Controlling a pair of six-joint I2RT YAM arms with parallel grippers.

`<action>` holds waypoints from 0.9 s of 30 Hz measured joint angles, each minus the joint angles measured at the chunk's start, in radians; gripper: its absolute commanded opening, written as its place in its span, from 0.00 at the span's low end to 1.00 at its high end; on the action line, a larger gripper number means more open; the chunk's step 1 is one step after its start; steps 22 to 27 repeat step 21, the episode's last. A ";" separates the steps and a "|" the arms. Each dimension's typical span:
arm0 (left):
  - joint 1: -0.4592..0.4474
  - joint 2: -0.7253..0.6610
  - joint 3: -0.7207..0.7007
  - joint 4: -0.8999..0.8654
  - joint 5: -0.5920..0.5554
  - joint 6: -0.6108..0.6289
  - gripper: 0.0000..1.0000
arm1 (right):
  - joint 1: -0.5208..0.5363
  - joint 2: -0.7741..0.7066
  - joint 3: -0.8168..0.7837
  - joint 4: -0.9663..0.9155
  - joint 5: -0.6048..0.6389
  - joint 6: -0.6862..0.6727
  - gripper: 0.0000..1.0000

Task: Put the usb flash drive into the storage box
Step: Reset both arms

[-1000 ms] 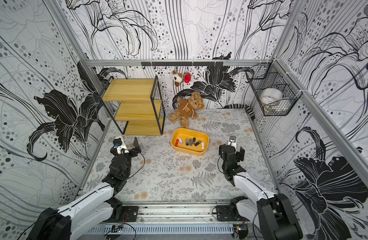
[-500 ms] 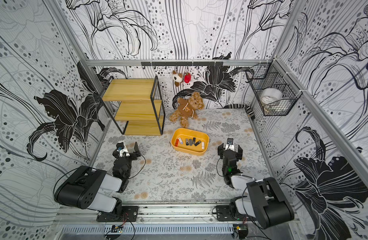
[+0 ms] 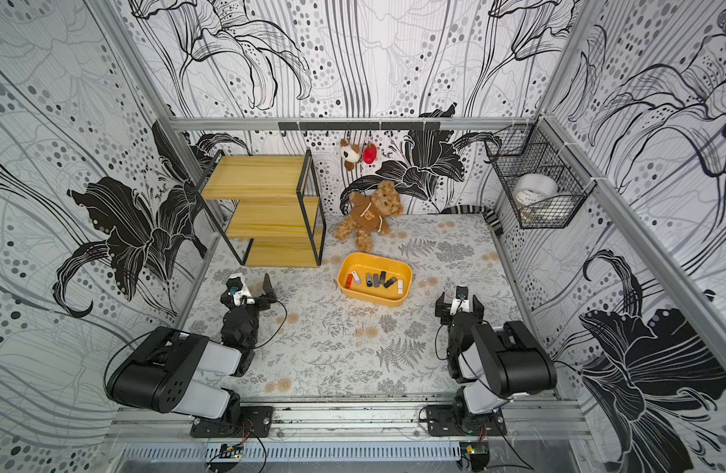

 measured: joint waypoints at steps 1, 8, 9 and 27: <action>0.000 0.000 0.000 0.000 0.000 0.000 0.98 | -0.008 -0.007 0.030 -0.032 -0.021 0.001 0.95; 0.000 0.000 0.000 -0.003 0.000 0.000 0.98 | -0.040 -0.035 0.131 -0.074 -0.080 0.011 0.95; 0.000 0.000 0.000 -0.005 0.000 0.000 0.98 | -0.042 -0.034 0.131 -0.084 -0.086 0.011 0.95; 0.006 0.000 0.000 -0.015 0.001 0.000 0.98 | -0.055 -0.034 0.131 -0.121 -0.111 0.014 0.95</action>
